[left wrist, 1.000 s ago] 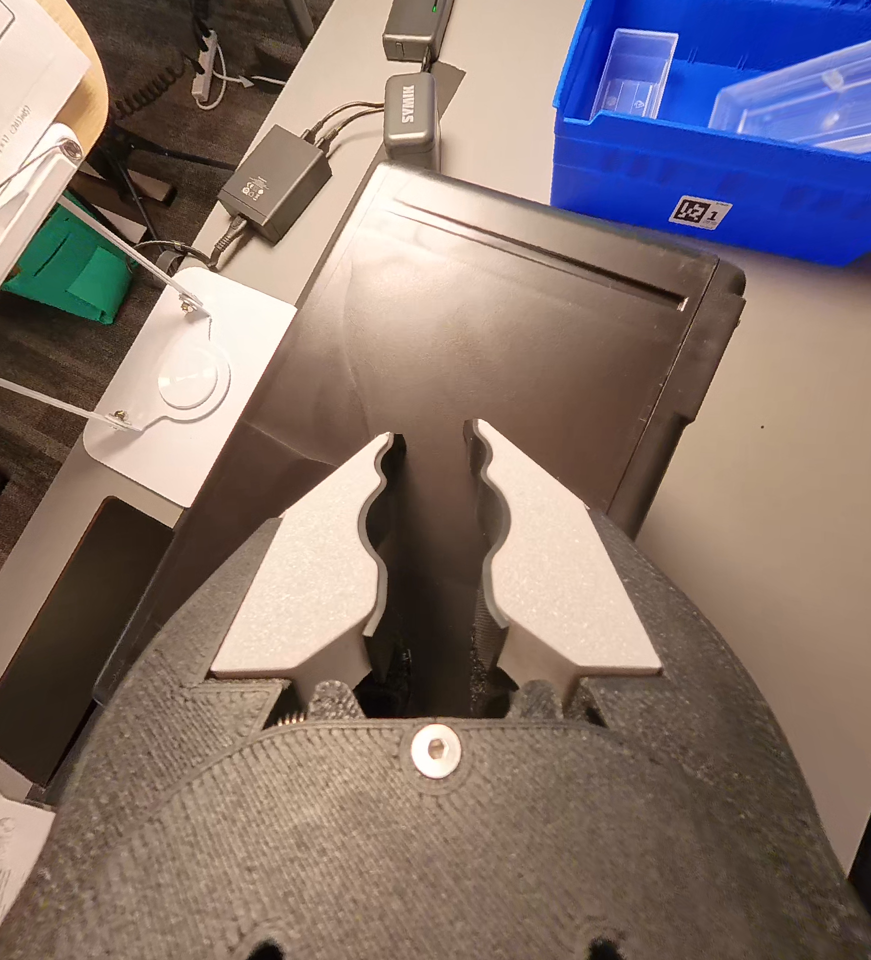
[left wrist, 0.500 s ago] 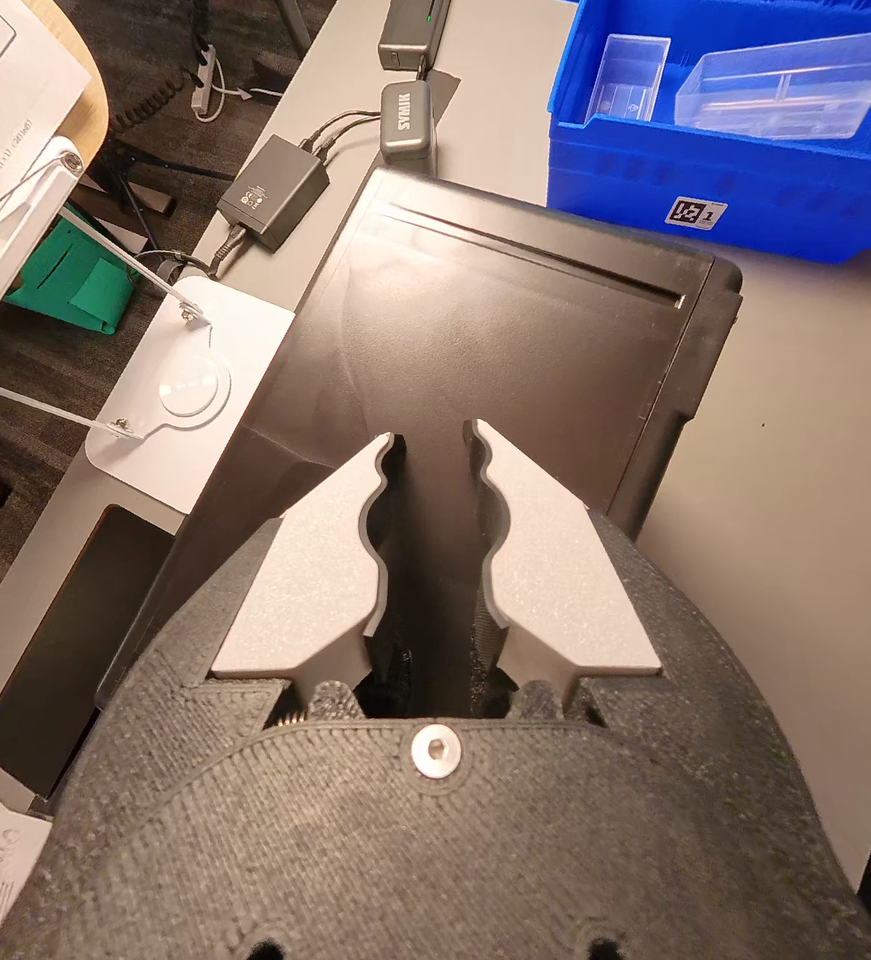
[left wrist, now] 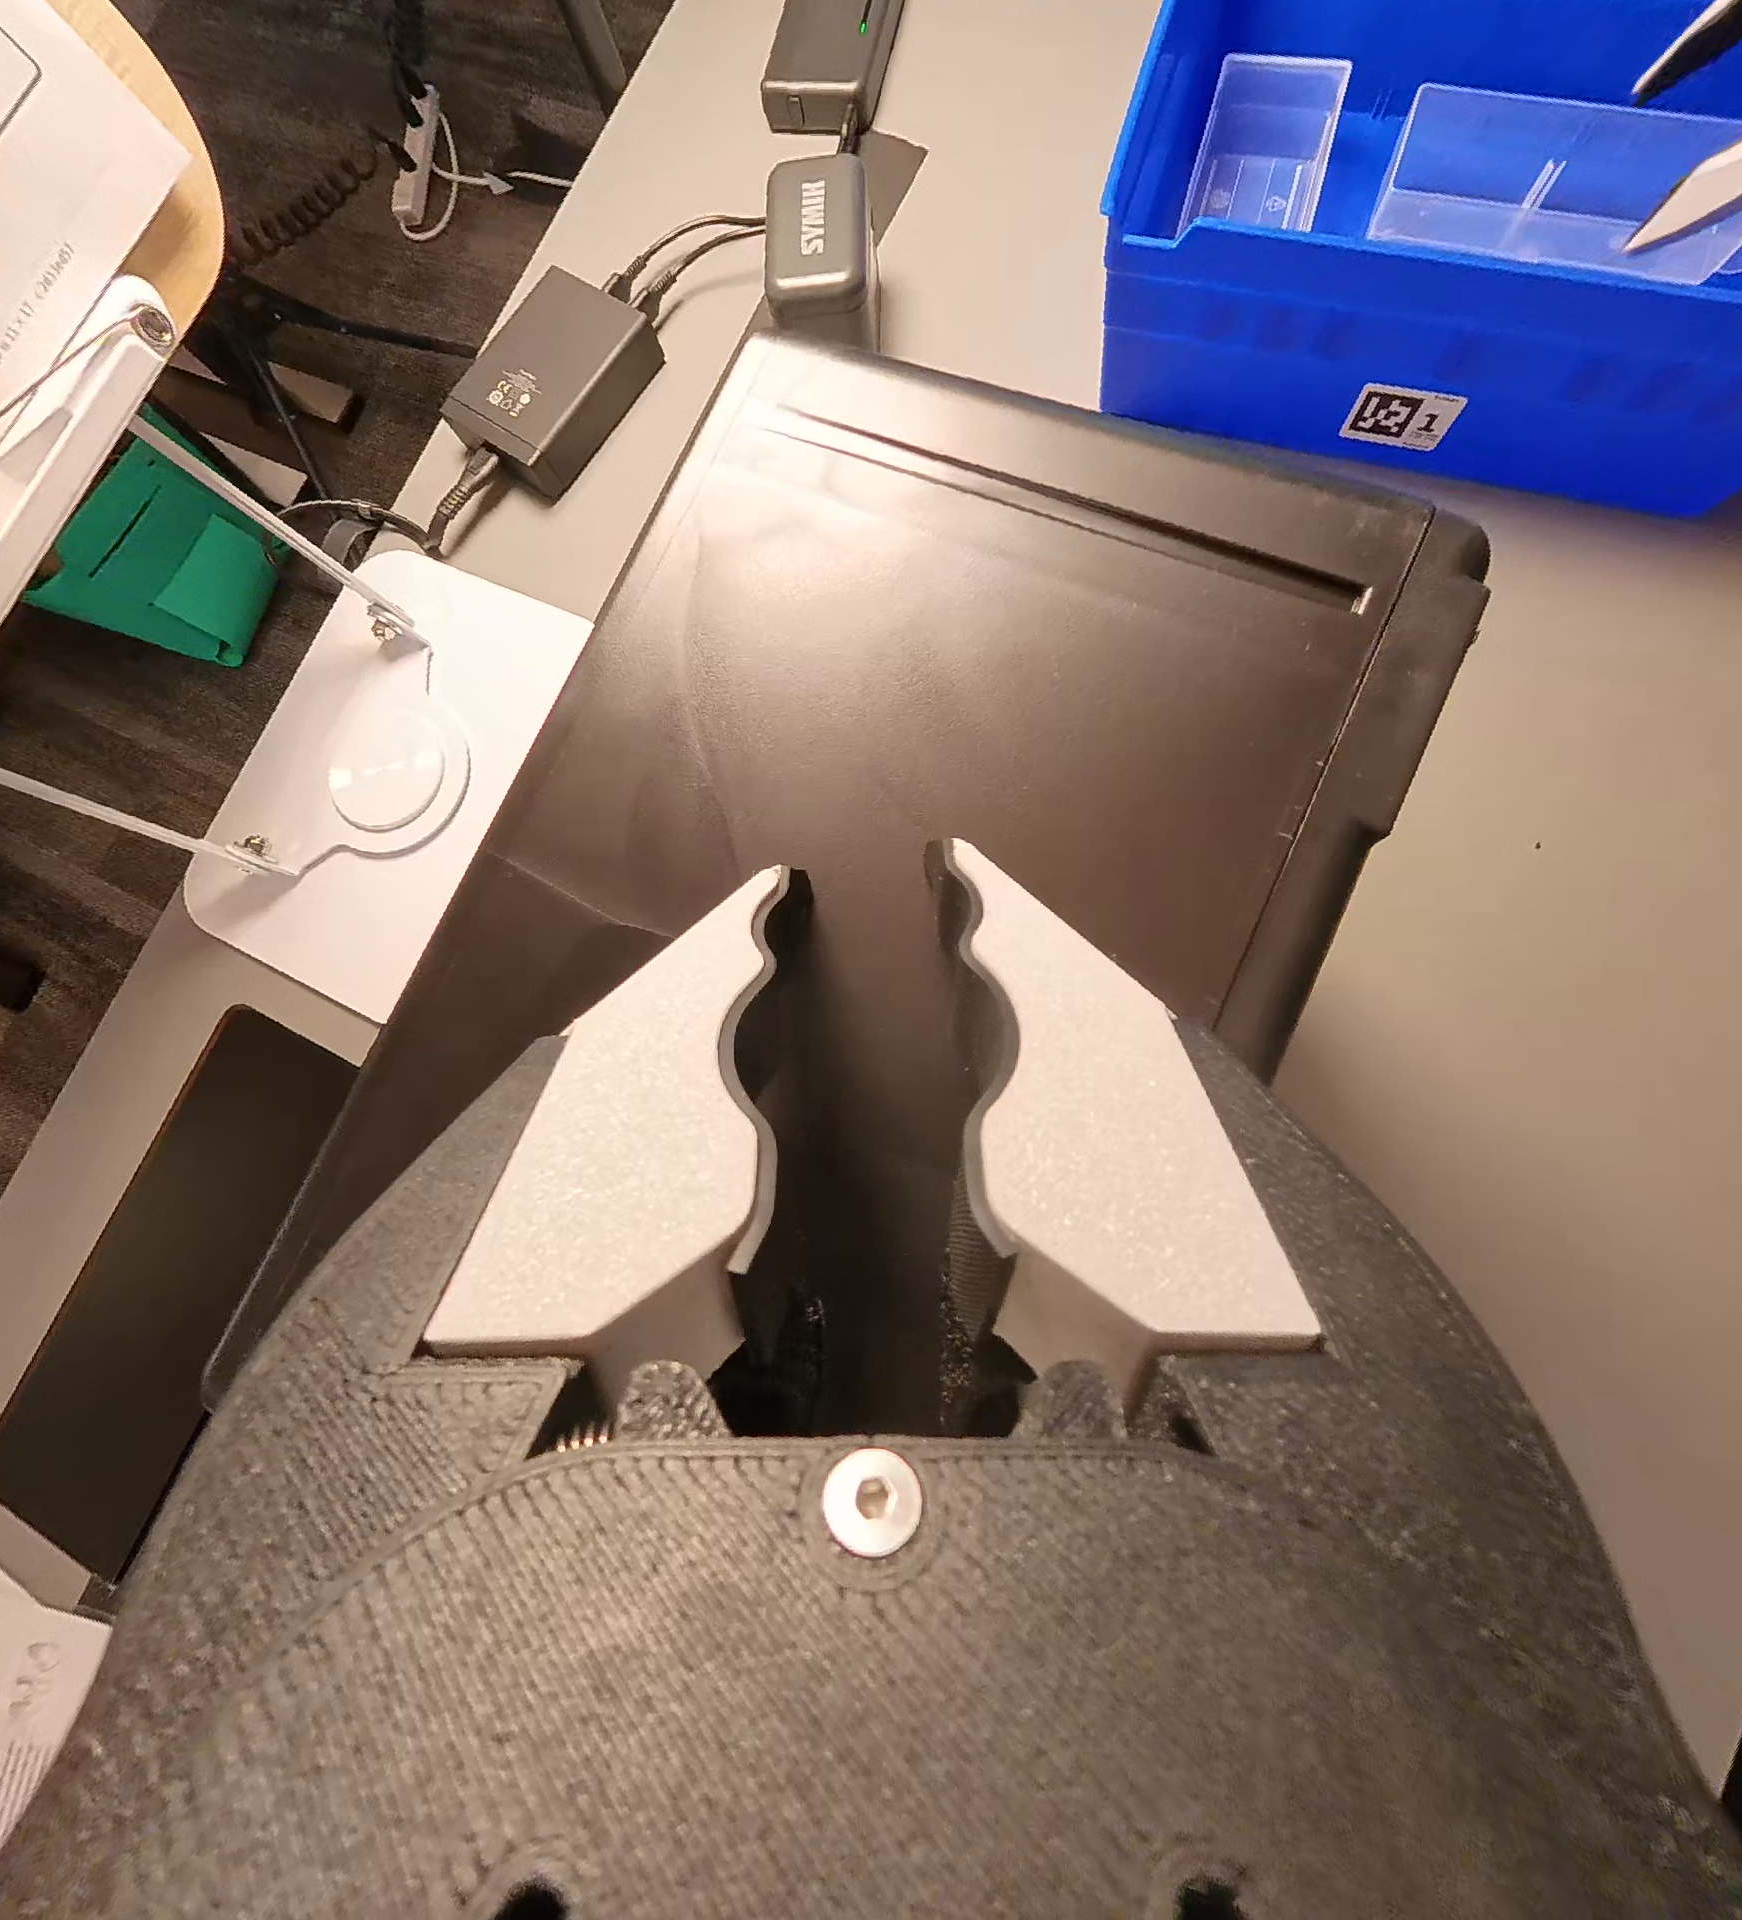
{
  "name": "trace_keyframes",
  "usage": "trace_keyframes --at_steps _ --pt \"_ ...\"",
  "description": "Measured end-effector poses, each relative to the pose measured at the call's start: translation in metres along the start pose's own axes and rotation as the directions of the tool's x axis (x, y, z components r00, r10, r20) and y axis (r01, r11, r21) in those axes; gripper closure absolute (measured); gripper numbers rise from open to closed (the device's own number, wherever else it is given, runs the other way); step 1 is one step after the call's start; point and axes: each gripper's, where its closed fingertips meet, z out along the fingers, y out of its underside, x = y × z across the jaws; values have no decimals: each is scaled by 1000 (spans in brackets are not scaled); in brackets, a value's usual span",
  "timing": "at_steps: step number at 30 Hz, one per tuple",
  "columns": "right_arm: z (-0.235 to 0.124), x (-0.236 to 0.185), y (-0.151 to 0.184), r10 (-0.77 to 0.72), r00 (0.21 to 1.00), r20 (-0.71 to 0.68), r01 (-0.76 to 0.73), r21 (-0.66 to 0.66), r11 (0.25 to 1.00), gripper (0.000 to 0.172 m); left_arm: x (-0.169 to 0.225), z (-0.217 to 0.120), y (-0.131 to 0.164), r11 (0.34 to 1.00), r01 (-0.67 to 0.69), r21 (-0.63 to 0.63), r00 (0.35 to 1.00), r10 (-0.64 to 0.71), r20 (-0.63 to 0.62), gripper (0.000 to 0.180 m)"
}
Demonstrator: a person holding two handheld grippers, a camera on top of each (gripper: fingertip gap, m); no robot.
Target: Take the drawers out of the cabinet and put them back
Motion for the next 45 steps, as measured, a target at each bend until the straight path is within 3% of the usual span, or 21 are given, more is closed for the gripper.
trace_keyframes --at_steps 4,8,12,16,20,25,29,34,38,41,43,45 --pt "31 12 7 -125 990 -64 113 -158 981 115 0 0 0 1000 -1 0 1000 1 7 154" --pt "44 11 19 -244 969 -31 227 -264 937 166 0 0 0 1000 -5 -2 1000 5 5 154" --pt "41 4 24 -402 915 28 391 -299 870 169 0 0 0 1000 -6 0 1000 6 -1 154" --pt "32 -10 32 -686 709 160 701 -261 663 168 0 0 0 1000 -4 1 1000 4 -7 153" --pt "31 5 34 -831 522 194 840 -285 461 168 0 0 0 1000 -3 0 1000 3 -6 153" --pt "43 4 12 -896 395 204 917 -149 370 168 0 0 0 1000 -2 -8 1000 2 4 153" --pt "51 11 -8 -938 319 131 943 -137 302 166 0 0 0 1000 -11 -18 1000 11 16 153" --pt "49 11 -12 -945 315 87 943 -138 302 147 0 0 0 1000 -17 -19 1000 17 17 153" --pt "45 11 -17 -933 359 30 929 -107 354 141 0 0 0 1000 -12 -16 1000 12 3 153" --pt "34 8 -22 -899 437 -16 897 -66 437 139 0 0 0 1000 -10 -13 1000 10 -1 153" --pt "23 6 -29 -846 530 -62 846 -28 532 139 0 0 0 1000 -9 -14 1000 9 -2 153" --pt "14 1 -23 -764 645 -19 764 6 645 139 0 0 0 1000 -11 -22 1000 11 -4 153"
